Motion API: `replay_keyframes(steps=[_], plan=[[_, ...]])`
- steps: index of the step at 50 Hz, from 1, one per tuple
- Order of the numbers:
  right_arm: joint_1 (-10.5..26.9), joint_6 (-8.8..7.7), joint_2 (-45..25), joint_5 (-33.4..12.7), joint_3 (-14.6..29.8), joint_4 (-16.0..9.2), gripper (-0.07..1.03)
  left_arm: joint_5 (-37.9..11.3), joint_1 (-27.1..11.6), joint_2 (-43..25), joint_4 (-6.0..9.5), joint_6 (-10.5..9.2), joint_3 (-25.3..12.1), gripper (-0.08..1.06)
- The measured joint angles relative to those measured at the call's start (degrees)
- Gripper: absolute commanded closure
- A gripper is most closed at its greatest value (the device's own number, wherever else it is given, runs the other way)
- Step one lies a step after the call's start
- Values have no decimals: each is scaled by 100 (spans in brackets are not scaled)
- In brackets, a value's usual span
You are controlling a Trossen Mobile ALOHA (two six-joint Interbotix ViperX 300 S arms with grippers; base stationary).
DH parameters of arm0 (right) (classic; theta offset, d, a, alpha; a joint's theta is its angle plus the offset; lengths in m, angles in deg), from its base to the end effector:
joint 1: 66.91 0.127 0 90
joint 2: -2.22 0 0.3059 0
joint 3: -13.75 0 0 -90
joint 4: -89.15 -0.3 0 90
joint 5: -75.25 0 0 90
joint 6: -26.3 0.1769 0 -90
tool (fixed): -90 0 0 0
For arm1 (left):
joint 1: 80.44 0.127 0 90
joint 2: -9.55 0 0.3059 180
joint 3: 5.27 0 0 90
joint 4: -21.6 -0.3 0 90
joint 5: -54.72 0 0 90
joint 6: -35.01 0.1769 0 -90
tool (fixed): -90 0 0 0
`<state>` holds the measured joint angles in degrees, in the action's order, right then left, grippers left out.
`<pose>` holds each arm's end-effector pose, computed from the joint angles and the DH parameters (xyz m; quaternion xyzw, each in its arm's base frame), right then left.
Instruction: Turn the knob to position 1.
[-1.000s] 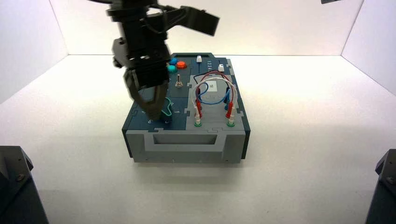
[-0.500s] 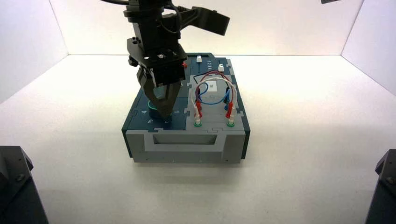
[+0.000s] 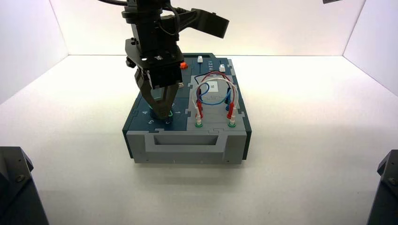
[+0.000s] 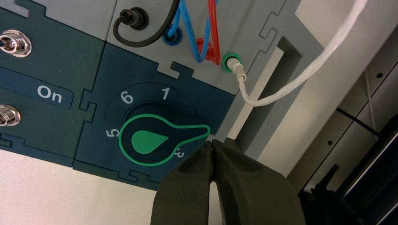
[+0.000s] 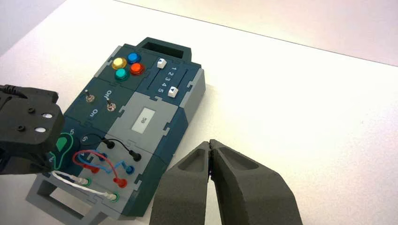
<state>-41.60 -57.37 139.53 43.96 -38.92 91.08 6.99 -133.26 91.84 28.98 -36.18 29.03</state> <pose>0.1964 0.0894 0.2008 -0.0336 0.3139 0.1872 0.9302 0.1470 -0.2217 0.0533 0.3554 0.5984 -0.4209 0.5817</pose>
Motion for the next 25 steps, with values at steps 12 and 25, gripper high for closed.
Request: replay_keyframes(steps=[12,25], plan=[[0,0,0,0,0,0,99,-18,0,0,-18,70,9,100],[0,0,0,-9,0,0,98,-18,0,-62,-44,123,0,100]])
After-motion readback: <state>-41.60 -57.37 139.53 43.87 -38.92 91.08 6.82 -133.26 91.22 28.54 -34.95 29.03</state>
